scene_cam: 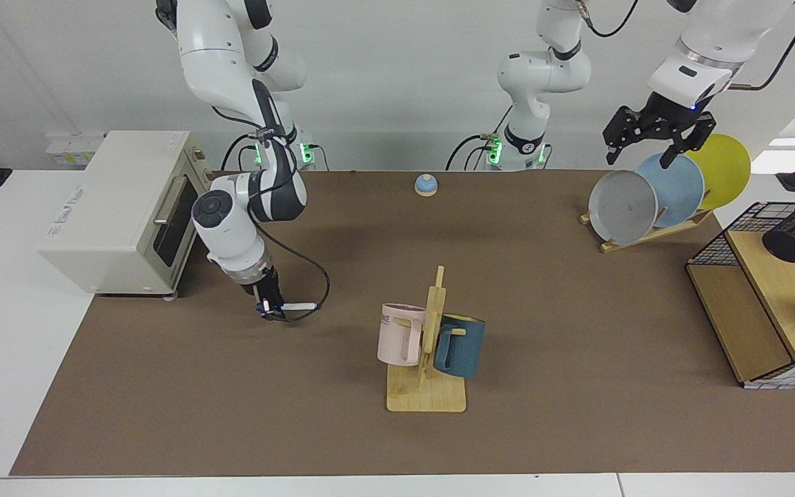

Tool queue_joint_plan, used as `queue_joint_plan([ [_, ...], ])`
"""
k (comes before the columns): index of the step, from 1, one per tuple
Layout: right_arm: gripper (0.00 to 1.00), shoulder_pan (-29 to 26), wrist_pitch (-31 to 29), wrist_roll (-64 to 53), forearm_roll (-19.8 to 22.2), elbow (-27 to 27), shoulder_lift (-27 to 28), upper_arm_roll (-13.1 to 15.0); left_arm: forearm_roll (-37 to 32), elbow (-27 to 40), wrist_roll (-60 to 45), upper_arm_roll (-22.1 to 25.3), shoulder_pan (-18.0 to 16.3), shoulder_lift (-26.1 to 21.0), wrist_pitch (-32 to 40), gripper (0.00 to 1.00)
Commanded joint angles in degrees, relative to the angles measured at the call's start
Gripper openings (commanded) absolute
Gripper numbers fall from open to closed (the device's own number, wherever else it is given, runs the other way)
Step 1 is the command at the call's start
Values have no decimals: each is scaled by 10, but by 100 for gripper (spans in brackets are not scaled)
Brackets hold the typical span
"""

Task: Put markers into pen holder
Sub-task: 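Close the right gripper on the marker and lift it, then carry the marker to the middle while the left gripper reaches toward it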

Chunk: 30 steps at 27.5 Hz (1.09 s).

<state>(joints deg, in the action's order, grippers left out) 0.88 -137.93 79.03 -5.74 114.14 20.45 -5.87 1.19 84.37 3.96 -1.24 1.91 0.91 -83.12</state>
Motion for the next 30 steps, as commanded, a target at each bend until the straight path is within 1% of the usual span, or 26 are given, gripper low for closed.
queue_joint_plan([
  [1, 0, -4, -6, -13, -9, 7, -2, -5, -6, 13, -3, -2, -2, 13, 3, 100],
  [4, 0, -3, 7, -11, -9, 6, -10, -5, -7, 13, -4, -2, -2, 14, 3, 100],
  [7, 0, 0, 36, -10, -9, 4, -30, -5, -9, 13, -4, -1, -4, 14, 3, 100],
  [10, 0, -3, 84, -10, -9, -1, -64, -5, -11, 13, -4, -1, -5, 14, 3, 100],
  [14, 0, -4, 169, -10, -9, -13, -120, -5, -11, 14, -4, -2, -5, 14, 4, 100],
  [19, 0, -1, 271, -10, -9, -39, -173, -5, -11, 14, -8, -2, -5, 15, 23, 100],
  [23, 0, 2, 333, -1, -12, -58, -220, -8, -9, 15, -1, -3, -3, 15, 38, 100],
  [24, 0, 3, 353, 8, -19, -66, -230, -11, -8, 15, 0, -3, -2, 15, 38, 100],
  [27, 0, 10, 395, 38, -39, -90, -248, -13, -7, 14, 1, -8, 2, 15, 32, 100],
  [30, 0, 43, 413, 86, -51, -105, -265, -16, -3, 15, 9, -10, 4, 15, 27, 99],
])
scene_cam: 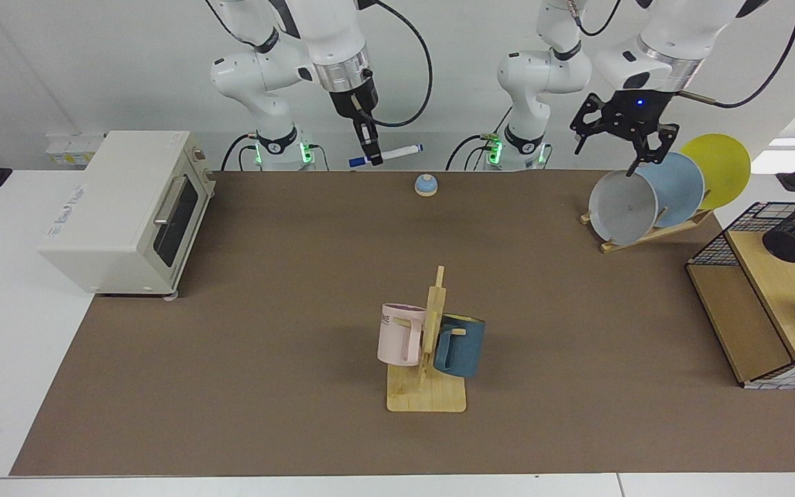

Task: Put markers into pen holder
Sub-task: 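Carry the marker to the middle while the left gripper reaches toward it, then grasp the marker's free end with the left gripper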

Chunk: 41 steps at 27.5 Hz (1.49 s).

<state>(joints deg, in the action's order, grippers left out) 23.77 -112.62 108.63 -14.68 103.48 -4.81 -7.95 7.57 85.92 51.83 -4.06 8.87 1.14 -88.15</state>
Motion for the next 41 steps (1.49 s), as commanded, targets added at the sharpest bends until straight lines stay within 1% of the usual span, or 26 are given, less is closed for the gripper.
queue_joint_plan([
  [1, 0, 10, -22, 17, -7, -3, 25, 2, 24, 58, 71, -8, 10, 32, -41, 92],
  [2, 0, 18, -23, 17, -5, -3, 26, 2, 31, 69, 78, -11, 13, 34, -50, 87],
  [3, 0, 27, -29, 16, -4, -3, 29, 2, 39, 78, 85, -14, 18, 40, -61, 86],
  [6, 0, 37, -39, 16, -3, -2, 37, 3, 71, 100, 82, -25, 33, 54, -98, 85],
  [8, 0, 34, -39, 15, -2, -2, 38, 3, 74, 105, 79, -37, 42, 55, -108, 85],
  [13, 0, 30, -37, 11, 8, -3, 40, 3, 75, 121, 78, -61, 46, 52, -133, 82],
  [14, 0, 32, -37, 11, 8, -3, 40, 3, 76, 129, 78, -63, 46, 54, -144, 82],
  [17, 0, 36, -37, 11, 8, -3, 40, 3, 80, 138, 79, -64, 47, 54, -149, 81],
  [21, 0, 37, -36, 10, 14, -4, 41, 3, 97, 161, 76, -67, 62, 50, -161, 79],
  [24, 0, 37, -34, 10, 29, -4, 41, 3, 106, 179, 64, -68, 77, 47, -194, 79],
  [27, 0, 37, -32, 10, 31, -7, 41, 3, 108, 195, 43, -67, 94, 45, -225, 75],
  [29, 0, 37, -32, 10, 35, -7, 41, 3, 108, 204, 40, -68, 102, 47, -237, 75],
  [34, 0, 37, -32, 10, 38, -7, 41, 3, 109, 205, 40, -69, 104, 46, -244, 71],
  [36, 0, 37, -32, 10, 38, -7, 41, 3, 109, 207, 40, -76, 104, 47, -244, 69],
  [37, 0, 38, -32, 10, 38, -7, 41, 3, 110, 207, 39, -81, 104, 47, -243, 66],
  [41, 0, 37, -31, 10, 38, -8, 41, 3, 110, 212, 38, -89, 104, 48, -243, 65],
])
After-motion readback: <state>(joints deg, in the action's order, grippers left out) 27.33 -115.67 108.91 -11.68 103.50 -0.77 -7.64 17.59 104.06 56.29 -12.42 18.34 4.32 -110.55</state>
